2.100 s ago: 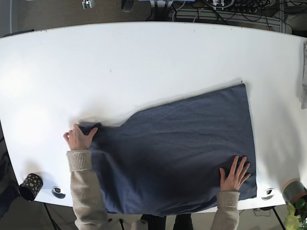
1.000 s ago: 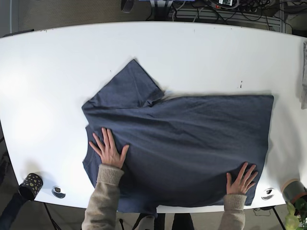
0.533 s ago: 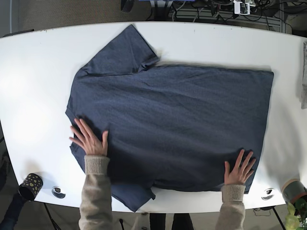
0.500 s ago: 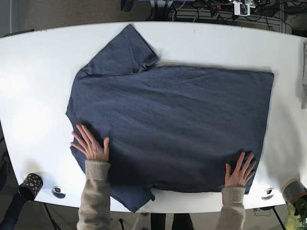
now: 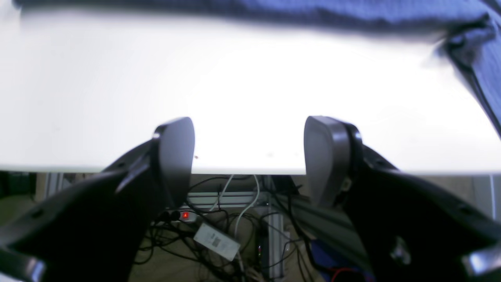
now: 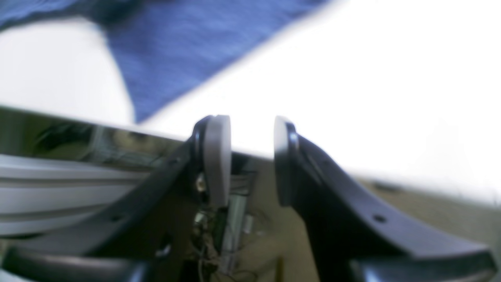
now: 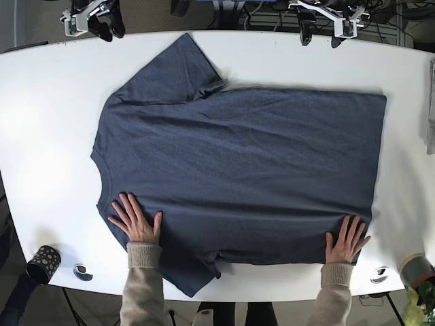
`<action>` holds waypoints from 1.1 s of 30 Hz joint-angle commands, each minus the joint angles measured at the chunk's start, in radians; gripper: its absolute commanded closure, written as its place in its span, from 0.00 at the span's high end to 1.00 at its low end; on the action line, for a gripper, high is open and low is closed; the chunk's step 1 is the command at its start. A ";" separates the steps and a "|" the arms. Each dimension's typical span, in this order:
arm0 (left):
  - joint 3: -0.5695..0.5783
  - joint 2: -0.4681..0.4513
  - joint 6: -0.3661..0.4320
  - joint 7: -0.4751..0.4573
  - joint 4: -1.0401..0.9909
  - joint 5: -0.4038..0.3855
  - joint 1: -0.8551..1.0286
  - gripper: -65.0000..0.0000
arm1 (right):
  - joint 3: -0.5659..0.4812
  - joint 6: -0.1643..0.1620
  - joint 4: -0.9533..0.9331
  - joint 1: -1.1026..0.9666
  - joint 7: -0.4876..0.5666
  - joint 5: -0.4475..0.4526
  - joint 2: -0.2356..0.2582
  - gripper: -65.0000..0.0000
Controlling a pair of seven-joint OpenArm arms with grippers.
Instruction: Fold the T-shirt properly
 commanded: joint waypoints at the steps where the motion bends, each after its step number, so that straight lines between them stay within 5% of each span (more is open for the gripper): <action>1: 0.000 0.010 -0.002 -0.021 0.016 -0.004 -0.002 0.62 | 0.011 0.033 0.025 0.018 -0.048 0.067 0.003 0.27; 6: -0.002 0.012 -0.002 -0.021 0.014 -0.004 -0.014 0.74 | 0.048 0.089 0.042 0.092 -0.224 0.175 0.006 0.31; 12: -0.002 0.009 -0.002 -0.021 0.013 -0.004 -0.040 0.76 | 0.132 0.115 0.038 0.190 -0.436 0.279 -0.001 0.61; 17: -0.028 0.005 -0.002 -0.012 0.007 -0.006 -0.108 0.76 | 0.149 0.115 0.015 0.300 -0.603 0.296 -0.001 0.58; 22: -0.080 0.010 -0.007 0.151 0.021 -0.084 -0.183 0.76 | 0.149 0.115 -0.018 0.405 -0.757 0.297 -0.006 0.57; 26: -0.128 0.004 -0.008 0.260 0.017 -0.162 -0.264 0.76 | 0.151 0.115 -0.036 0.468 -0.833 0.297 -0.053 0.57; 33: -0.144 0.004 -0.010 0.341 0.017 -0.171 -0.339 0.76 | 0.151 0.115 -0.090 0.521 -0.887 0.297 -0.126 0.57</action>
